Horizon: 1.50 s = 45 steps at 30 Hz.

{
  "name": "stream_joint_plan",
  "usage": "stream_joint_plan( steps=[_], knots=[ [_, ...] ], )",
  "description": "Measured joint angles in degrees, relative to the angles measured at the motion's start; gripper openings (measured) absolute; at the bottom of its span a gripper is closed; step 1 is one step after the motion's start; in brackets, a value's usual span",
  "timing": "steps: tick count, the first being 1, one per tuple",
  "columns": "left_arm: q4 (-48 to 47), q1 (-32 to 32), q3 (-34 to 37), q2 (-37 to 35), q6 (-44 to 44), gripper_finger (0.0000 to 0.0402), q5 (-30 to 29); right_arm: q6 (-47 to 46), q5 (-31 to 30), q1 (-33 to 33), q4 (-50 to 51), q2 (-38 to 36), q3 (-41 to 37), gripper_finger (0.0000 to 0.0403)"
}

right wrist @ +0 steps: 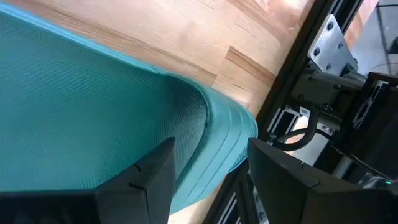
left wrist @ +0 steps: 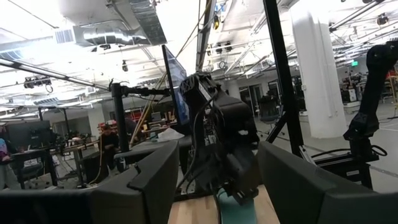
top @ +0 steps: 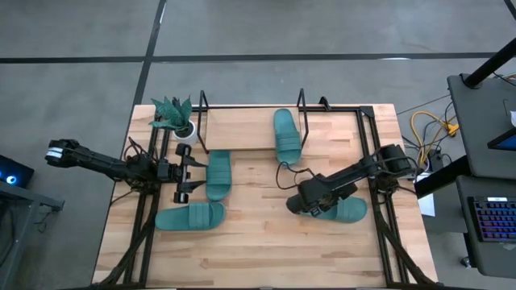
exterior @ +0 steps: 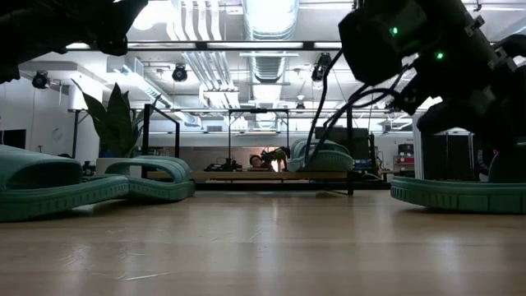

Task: Pick and place slides into the shelf
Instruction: Put the green slipper on the shelf

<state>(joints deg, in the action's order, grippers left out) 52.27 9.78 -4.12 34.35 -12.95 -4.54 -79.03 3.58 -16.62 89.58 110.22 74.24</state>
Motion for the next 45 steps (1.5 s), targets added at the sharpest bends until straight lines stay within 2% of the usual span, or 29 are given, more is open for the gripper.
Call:
stream_joint_plan(
  steps=[16, 20, 27, 28, 35, 45],
  knots=[
    [-0.04, 0.0, 0.0, 0.0, 0.0, 0.0204, 0.0, 15.86, -0.11, 0.02, 0.82, 8.89, 0.0, 0.0178],
    [-0.04, 0.0, 0.0, 0.0, 0.0, 0.0204, 0.0, 16.07, -0.16, 0.02, 0.91, 8.48, -0.02, 0.0139],
    [-0.01, 0.0, 0.0, 0.0, -0.01, 0.0204, 0.0, 20.45, 0.25, 0.04, 0.61, 6.16, -0.02, 0.0025],
    [0.01, 0.0, 0.0, 0.0, -0.01, 0.0204, 0.0, 21.21, 0.1, 0.04, 0.59, 6.06, 0.02, 0.0018],
    [-0.01, 0.0, 0.0, -0.09, -0.02, 0.0204, 0.0, 23.52, -3.79, 0.0, 0.08, 5.02, 1.04, 0.0014],
    [-0.07, 0.0, 0.0, 0.0, -0.02, 0.0204, 0.0, 22.06, -10.06, -1.38, -0.01, -3.02, 2.72, 0.0013]
  ],
)
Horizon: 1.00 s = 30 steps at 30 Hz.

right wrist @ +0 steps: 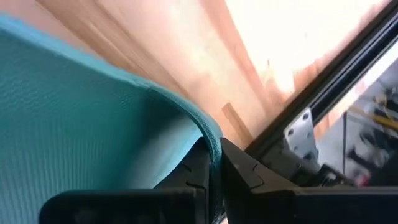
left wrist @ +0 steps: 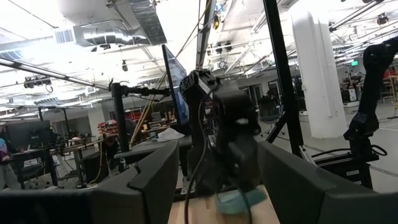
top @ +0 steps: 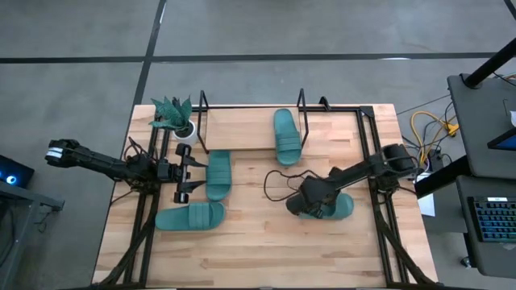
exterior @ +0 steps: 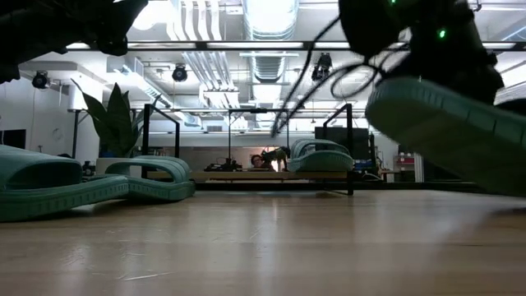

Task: Pick and place slides into the shelf
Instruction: Put the green slipper on the shelf

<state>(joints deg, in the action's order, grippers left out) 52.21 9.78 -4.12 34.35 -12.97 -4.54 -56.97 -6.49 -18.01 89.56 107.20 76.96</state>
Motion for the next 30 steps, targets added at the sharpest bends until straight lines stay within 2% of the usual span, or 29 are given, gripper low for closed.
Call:
stream_joint_plan(
  steps=[13, 19, 24, 30],
  knots=[
    [0.09, -0.01, 0.0, 0.0, 0.0, 0.0204, 0.0, -1.55, -11.46, -6.77, -0.09, -8.27, 7.32, 0.0013],
    [0.35, 0.0, 0.0, 0.02, 0.0, 0.0204, 0.0, -0.94, -22.62, -9.34, -0.06, -9.39, 12.9, 0.0013],
    [0.35, 0.0, 0.0, 0.07, 0.0, 0.0204, 0.0, 3.25, -29.72, -11.48, -1.13, -9.34, 17.3, 0.0013],
    [1.29, 0.0, 0.0, 0.13, 0.0, 0.0204, 0.0, 15.4, -45.31, -13.97, -12.17, -9.25, 20.6, 0.0013]
  ],
)
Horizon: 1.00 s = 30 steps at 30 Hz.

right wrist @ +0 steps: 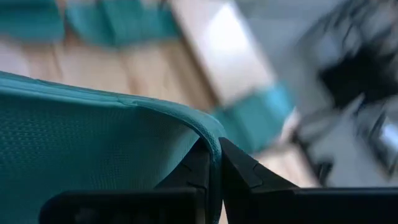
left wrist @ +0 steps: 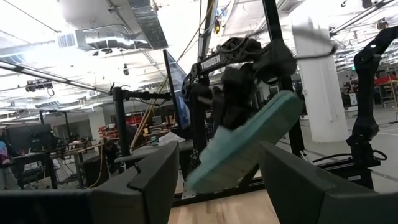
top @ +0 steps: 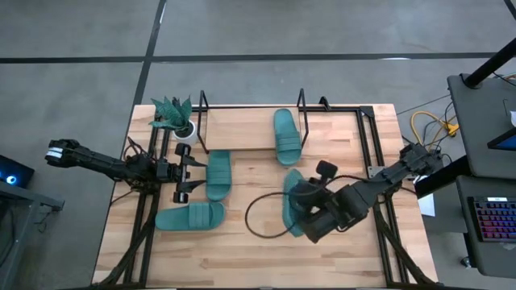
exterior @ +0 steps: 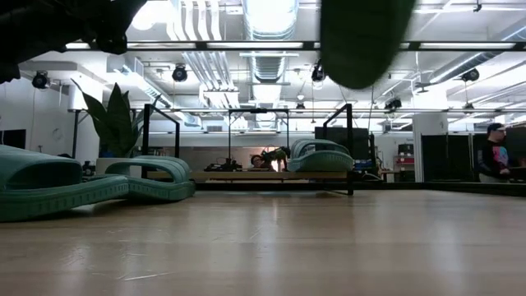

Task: Pick and place slides into the shelf
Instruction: Put the green slipper on the shelf

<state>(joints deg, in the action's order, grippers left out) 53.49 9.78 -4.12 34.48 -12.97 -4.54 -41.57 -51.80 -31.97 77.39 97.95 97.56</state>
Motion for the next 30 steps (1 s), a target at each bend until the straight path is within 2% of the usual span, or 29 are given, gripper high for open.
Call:
stream_joint_plan(
  steps=[5, 9, 12, 15, 18, 26, 30],
  knots=[
    [0.04, -0.01, 0.0, 0.0, -0.72, 0.0204, 0.01, 15.05, -12.05, -1.48, -16.01, 0.0, 0.66, 0.0013],
    [0.32, 0.0, 0.0, 0.78, -1.38, 0.0204, 1.66, 29.15, -13.45, -1.39, -31.12, -0.12, -0.24, 0.0013],
    [1.1, -0.02, -0.04, 2.42, -2.03, 0.0204, 8.3, 40.0, -8.52, -1.12, -42.05, -0.13, -1.15, 0.0013],
    [3.17, 0.03, -0.95, 4.9, -3.62, 0.0204, 15.45, 47.55, 0.99, -0.64, -50.62, -0.13, -1.49, 0.0013],
    [6.32, -0.02, -1.6, 8.23, -4.07, 0.0204, 16.07, 52.35, 6.44, -0.65, -55.25, -0.13, -1.54, 0.0013],
    [9.14, -0.12, -6.92, 20.25, -8.1, 0.0204, 18.82, 58.07, 13.43, -0.39, -60.17, -0.15, -1.58, 0.0013],
    [13.11, -0.83, -9.32, 25.45, -8.44, 0.0204, 18.45, 58.11, 14.48, -0.39, -60.09, -0.15, -1.58, 0.0013]
  ],
)
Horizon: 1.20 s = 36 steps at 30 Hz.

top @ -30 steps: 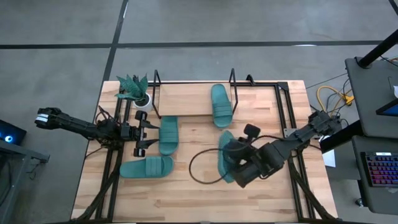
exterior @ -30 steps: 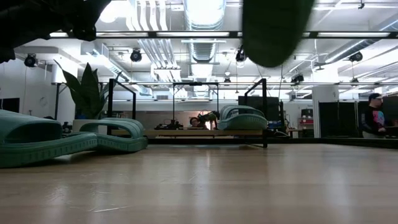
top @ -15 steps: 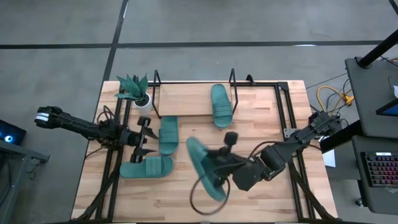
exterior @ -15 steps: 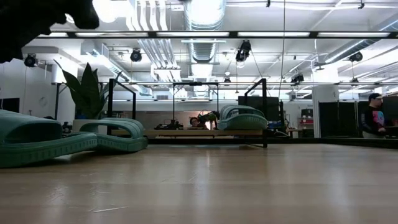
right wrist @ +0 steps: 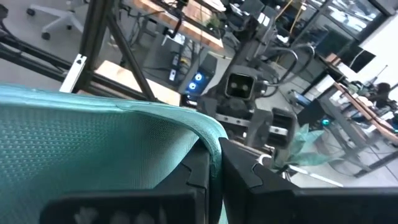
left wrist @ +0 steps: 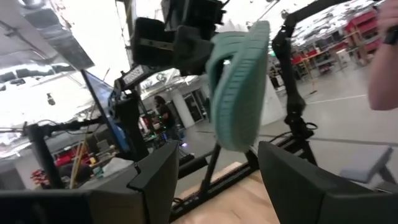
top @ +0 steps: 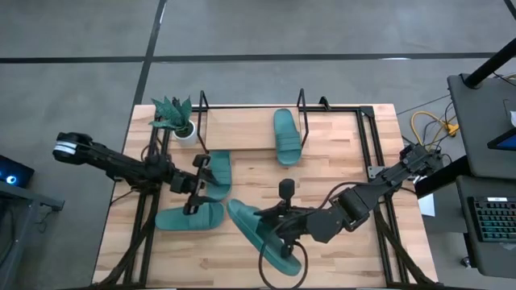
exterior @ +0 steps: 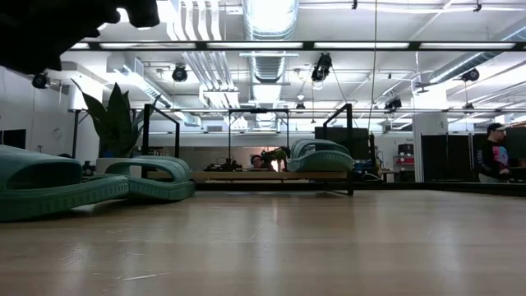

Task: Pick and place slides into the shelf
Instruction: Put the green slipper on the shelf

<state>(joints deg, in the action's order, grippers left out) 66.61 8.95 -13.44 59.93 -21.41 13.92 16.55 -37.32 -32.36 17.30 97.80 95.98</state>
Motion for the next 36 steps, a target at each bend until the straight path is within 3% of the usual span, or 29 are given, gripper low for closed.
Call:
stream_joint_plan(
  steps=[6, 16, 25, 36],
  knots=[
    [4.15, -1.12, -1.83, 5.9, 0.0, 0.0204, -0.36, -0.01, 0.26, 0.02, -0.04, 0.0, 0.0, 0.0013],
    [5.04, -1.1, -7.23, 12.49, 0.0, 0.0204, 4.32, -0.35, 3.06, 0.13, -0.14, 0.07, -0.27, 0.0013],
    [5.36, -1.12, -12.4, 19.21, 0.1, 0.0204, 11.86, -0.66, 3.69, 0.0, 0.17, 0.07, -0.5, 0.0012],
    [3.85, -1.2, -11.59, 17.77, 0.0, 0.0204, 13.83, -2.54, 3.09, -0.04, 2.16, 0.08, -0.52, 0.0012]
  ],
)
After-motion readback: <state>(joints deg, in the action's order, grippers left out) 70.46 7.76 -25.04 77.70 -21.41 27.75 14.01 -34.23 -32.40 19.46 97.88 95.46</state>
